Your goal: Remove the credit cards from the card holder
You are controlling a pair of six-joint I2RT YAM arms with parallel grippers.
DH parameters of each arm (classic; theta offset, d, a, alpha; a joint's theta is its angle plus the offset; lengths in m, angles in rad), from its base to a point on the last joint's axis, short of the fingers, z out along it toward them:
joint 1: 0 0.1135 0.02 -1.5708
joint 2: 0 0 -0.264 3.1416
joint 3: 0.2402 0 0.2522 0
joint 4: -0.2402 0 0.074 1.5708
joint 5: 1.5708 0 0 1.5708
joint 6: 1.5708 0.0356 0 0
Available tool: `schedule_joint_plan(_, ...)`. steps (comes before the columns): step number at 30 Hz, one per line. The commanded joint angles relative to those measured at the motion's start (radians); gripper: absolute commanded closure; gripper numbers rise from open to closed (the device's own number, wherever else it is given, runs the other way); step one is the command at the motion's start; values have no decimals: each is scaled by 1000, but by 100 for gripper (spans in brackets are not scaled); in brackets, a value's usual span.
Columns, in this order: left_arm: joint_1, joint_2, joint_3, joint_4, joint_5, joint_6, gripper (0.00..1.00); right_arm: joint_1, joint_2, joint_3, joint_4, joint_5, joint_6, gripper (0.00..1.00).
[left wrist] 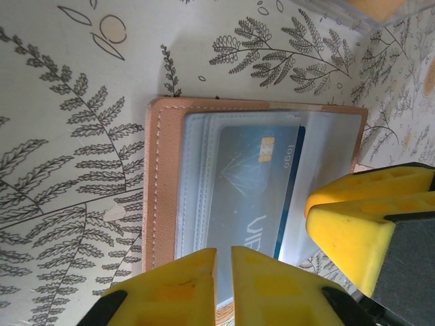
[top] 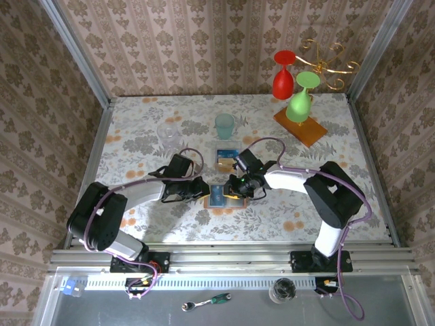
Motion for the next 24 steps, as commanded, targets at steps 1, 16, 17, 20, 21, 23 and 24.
schedule_joint_plan(1,6,11,2,14,21,16,87,5,24,-14,-28,30,-25,76)
schedule_joint_plan(16,5,38,-6,58,44,3,93,5,-20,1,-45,35,-24,77)
schedule_joint_plan(17,5,41,-7,59,44,3,93,7,-23,5,-46,32,-22,76)
schedule_joint_plan(20,6,50,-4,66,48,3,93,7,-31,15,-49,27,-20,76)
schedule_joint_plan(21,6,51,-4,68,49,5,94,7,-33,18,-50,26,-19,76)
schedule_joint_plan(23,6,57,-5,67,50,8,94,6,-36,27,-52,24,-21,76)
schedule_joint_plan(24,6,60,-7,67,50,8,94,7,-34,31,-54,20,-22,76)
